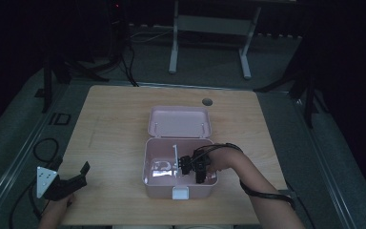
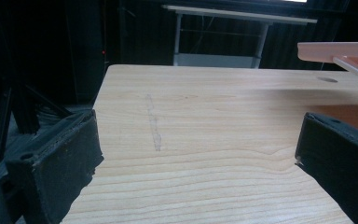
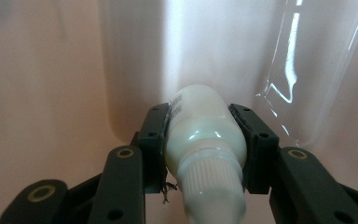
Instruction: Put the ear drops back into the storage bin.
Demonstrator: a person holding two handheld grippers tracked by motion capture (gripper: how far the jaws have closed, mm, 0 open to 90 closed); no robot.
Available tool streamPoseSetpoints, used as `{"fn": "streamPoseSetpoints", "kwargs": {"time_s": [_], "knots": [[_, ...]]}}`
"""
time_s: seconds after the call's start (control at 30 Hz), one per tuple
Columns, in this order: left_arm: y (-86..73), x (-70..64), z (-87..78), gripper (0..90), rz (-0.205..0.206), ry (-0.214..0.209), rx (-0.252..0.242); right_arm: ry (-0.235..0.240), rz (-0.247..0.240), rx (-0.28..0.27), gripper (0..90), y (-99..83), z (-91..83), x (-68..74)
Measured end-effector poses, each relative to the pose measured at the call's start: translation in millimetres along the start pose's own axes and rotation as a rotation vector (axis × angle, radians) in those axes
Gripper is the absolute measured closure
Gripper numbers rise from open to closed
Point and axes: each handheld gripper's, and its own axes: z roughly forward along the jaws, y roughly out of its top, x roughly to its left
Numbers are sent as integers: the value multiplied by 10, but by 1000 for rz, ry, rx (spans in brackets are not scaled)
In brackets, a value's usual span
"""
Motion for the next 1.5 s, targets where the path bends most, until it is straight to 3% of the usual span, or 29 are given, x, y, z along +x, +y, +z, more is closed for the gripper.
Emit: {"fn": "streamPoseSetpoints", "kwargs": {"time_s": [0.37, 0.57, 0.77, 1.07, 1.13, 1.33, 1.5], "knots": [[0, 1, 0, 4, -1, -1, 0, 8, 3, 25, 585, 15, 39, -9], [0, 1, 0, 4, -1, -1, 0, 3, 24, 15, 545, -3, -34, -12], [0, 0, 0, 4, 0, -1, 0, -34, 24, -43, 528, -56, -262, 24], [0, -2, -1, 4, 1, 1, 1, -96, 49, -131, 399, -225, -643, 94], [0, -2, -1, 4, 2, 1, 0, -108, 70, -179, 347, -313, -783, 107], [0, -5, -1, 4, 3, 2, 0, -111, 93, -262, 211, -496, -978, 127], [0, -3, 1, 4, 1, 3, 0, -139, 140, -309, 168, -719, -1063, 121]]}}
